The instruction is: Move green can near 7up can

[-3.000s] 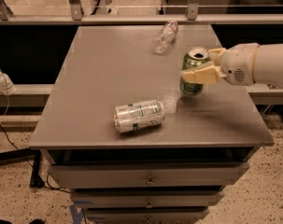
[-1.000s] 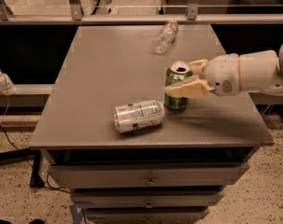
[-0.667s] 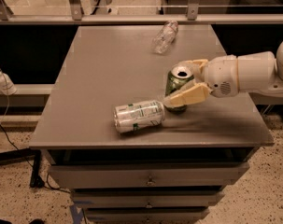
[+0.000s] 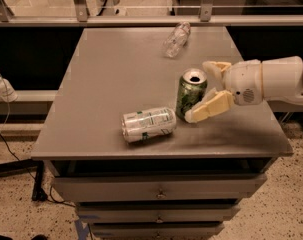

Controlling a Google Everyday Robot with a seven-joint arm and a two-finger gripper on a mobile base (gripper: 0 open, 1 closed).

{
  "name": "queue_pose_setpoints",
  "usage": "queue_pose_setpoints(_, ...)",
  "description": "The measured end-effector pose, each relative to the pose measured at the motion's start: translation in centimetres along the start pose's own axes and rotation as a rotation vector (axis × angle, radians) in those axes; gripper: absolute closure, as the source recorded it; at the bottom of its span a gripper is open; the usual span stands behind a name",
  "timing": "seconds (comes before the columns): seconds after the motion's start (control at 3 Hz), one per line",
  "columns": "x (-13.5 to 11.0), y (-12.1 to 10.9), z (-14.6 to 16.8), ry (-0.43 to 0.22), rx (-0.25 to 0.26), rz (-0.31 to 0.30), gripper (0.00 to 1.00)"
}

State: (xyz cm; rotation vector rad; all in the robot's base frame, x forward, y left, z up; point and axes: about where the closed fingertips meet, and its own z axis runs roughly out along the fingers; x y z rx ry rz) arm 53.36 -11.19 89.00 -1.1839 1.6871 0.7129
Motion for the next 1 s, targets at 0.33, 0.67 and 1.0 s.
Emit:
queue_pose_setpoints(0.33, 0.3, -1.8, -3.7, 0.006, 0.07, -0.025, 0.0)
queue_pose_setpoints(0.67, 0.1, -4.4, -10.0, 0.021, 0.189, -0.067, 0.0)
queue_pose_setpoints(1.0, -0.5, -4.9, -10.7, 0.016, 0.206, -0.078, 0.0)
